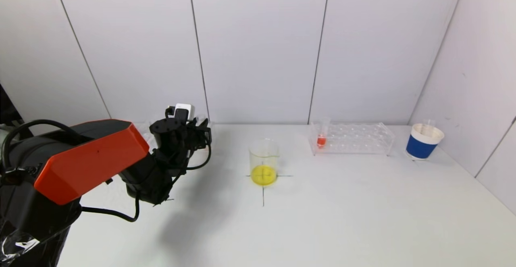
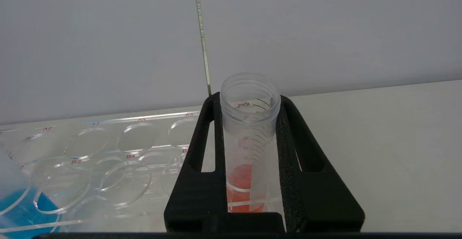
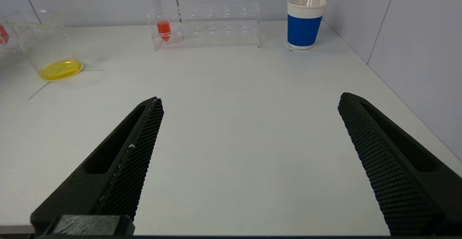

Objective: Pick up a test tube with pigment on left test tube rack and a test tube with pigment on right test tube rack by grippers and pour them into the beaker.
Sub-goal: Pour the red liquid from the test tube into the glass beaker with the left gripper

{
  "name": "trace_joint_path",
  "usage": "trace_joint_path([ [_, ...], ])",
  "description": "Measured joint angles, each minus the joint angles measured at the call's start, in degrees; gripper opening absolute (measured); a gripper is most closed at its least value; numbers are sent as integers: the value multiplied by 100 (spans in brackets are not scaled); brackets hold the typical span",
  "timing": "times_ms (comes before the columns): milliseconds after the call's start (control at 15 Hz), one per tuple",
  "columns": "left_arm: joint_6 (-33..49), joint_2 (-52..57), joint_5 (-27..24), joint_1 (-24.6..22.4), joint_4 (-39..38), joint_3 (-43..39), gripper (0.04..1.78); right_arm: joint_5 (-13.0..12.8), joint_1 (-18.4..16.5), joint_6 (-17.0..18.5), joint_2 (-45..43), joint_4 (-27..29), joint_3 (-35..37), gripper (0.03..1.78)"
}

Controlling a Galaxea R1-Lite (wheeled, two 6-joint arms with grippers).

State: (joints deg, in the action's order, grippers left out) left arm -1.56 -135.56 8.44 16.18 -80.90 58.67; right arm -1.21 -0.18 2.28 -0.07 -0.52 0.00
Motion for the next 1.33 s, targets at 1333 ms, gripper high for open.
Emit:
trace_joint_path([
  [1333,-9,1492,-17,146,2928,1735,43,-2,-2,0,0,0,0,176],
])
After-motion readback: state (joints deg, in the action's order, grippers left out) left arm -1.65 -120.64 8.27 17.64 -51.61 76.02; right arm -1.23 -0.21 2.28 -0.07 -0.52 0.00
